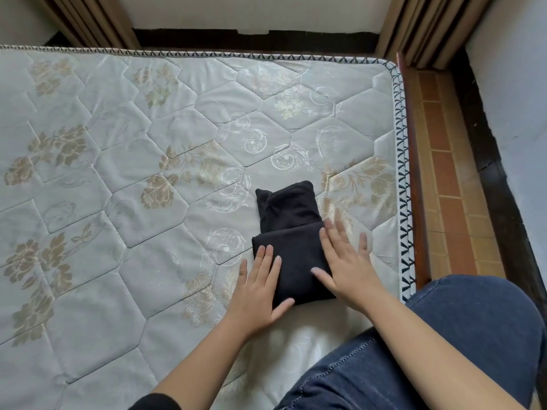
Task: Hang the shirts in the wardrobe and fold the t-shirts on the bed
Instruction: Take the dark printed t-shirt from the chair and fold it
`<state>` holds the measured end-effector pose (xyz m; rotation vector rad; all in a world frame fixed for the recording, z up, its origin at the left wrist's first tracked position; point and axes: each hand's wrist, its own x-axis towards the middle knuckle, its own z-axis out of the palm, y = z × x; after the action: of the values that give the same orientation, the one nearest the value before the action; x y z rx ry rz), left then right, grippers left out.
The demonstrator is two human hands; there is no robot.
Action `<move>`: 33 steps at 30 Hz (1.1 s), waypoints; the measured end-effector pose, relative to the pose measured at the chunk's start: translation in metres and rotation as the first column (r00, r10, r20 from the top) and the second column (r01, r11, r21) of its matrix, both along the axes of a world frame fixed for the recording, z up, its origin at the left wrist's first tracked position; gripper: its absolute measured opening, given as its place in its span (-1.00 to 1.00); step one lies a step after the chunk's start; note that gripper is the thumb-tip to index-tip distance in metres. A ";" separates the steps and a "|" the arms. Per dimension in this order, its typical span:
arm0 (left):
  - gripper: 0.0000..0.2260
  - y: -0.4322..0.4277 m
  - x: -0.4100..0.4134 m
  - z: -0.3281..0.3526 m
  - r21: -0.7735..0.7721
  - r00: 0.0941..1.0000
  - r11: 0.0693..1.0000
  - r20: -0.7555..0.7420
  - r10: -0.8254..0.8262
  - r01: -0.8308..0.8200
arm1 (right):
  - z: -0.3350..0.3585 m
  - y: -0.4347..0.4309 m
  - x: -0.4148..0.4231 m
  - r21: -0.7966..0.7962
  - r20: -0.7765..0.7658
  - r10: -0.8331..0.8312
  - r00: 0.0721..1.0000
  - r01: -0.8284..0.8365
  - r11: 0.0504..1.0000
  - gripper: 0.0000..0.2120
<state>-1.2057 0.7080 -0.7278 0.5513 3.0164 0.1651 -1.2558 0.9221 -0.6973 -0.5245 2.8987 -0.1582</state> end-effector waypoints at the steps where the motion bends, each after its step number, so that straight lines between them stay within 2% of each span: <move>1: -0.17 0.000 0.003 0.001 -0.031 0.999 0.998 0.021 -0.046 0.047 | -0.003 0.001 0.003 0.037 -0.050 0.098 0.994 -0.096 0.995 -0.23; 3: 0.03 0.005 0.004 0.008 -0.098 0.991 0.993 0.126 -0.052 0.065 | -0.005 0.002 0.012 0.101 -0.020 0.234 0.972 -0.231 0.968 -0.14; 4: 0.06 0.009 0.003 0.009 -0.090 0.987 0.995 0.162 -0.019 0.034 | -0.001 0.002 0.013 0.111 0.040 0.229 0.973 -0.232 0.966 -0.04; 6: -0.01 0.015 -0.003 0.010 -0.059 0.983 0.998 0.185 0.014 -0.003 | -0.004 0.002 0.013 0.079 0.081 0.192 0.978 -0.198 0.977 0.08; 8: -0.11 0.017 -0.006 0.014 -0.036 0.986 0.999 0.165 0.020 -0.014 | -0.005 -0.001 0.013 0.075 0.069 0.177 0.982 -0.182 0.980 0.07; 11: -0.20 0.018 -0.012 0.031 0.079 0.971 0.997 0.239 0.001 -0.020 | 0.007 -0.009 0.007 0.073 -0.014 0.190 0.982 -0.189 0.979 -0.03; 12: -0.27 0.016 -0.015 0.037 0.080 0.965 0.996 0.262 0.007 -0.030 | 0.014 -0.013 0.004 0.051 0.029 0.183 0.983 -0.184 0.982 -0.09; 14: -0.37 0.013 -0.021 0.048 0.083 0.932 0.996 0.363 0.011 -0.044 | 0.028 -0.015 -0.001 -0.007 0.128 0.181 0.975 -0.182 0.983 -0.35; 16: -0.43 0.011 -0.028 0.061 0.157 0.905 0.985 0.424 0.004 -0.078 | 0.041 -0.016 -0.007 -0.029 0.213 0.153 0.965 -0.150 0.988 -0.62; 18: -0.51 0.010 -0.031 0.075 0.232 0.873 0.963 0.488 0.008 -0.139 | 0.056 -0.017 -0.011 -0.034 0.269 0.136 0.954 -0.132 0.991 -0.76; 21: -0.70 0.011 -0.032 0.088 0.282 0.807 0.938 0.591 -0.002 -0.204 | 0.069 -0.011 -0.014 -0.057 0.456 0.087 0.886 -0.068 0.996 -0.79; 24: -0.88 0.014 -0.032 0.089 0.297 0.654 0.901 0.756 -0.019 -0.317 | 0.071 -0.003 -0.013 -0.117 0.629 0.045 0.776 0.037 0.992 -0.88; 27: -0.89 0.017 -0.033 0.090 0.306 0.533 0.859 0.845 -0.047 -0.410 | 0.072 0.005 -0.012 -0.158 0.780 0.011 0.626 0.180 0.971 -0.81; 29: -0.86 0.014 -0.034 0.092 0.332 0.494 0.804 0.868 -0.056 -0.493 | 0.073 0.010 -0.010 -0.222 0.821 0.007 0.571 0.308 0.925 -0.84; 30: -0.83 0.013 -0.035 0.092 0.361 0.488 0.753 0.871 -0.061 -0.550 | 0.073 0.013 -0.009 -0.271 0.817 0.000 0.576 0.384 0.882 -0.85; 33: -0.70 0.007 -0.034 0.084 0.455 0.517 0.554 0.855 -0.051 -0.698 | 0.059 0.021 -0.006 -0.452 0.770 -0.078 0.634 0.627 0.634 -0.81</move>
<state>-1.2393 0.7147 -0.6437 -0.2059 1.9127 1.3882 -1.2617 0.9432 -0.6379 0.1226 2.0299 -1.2665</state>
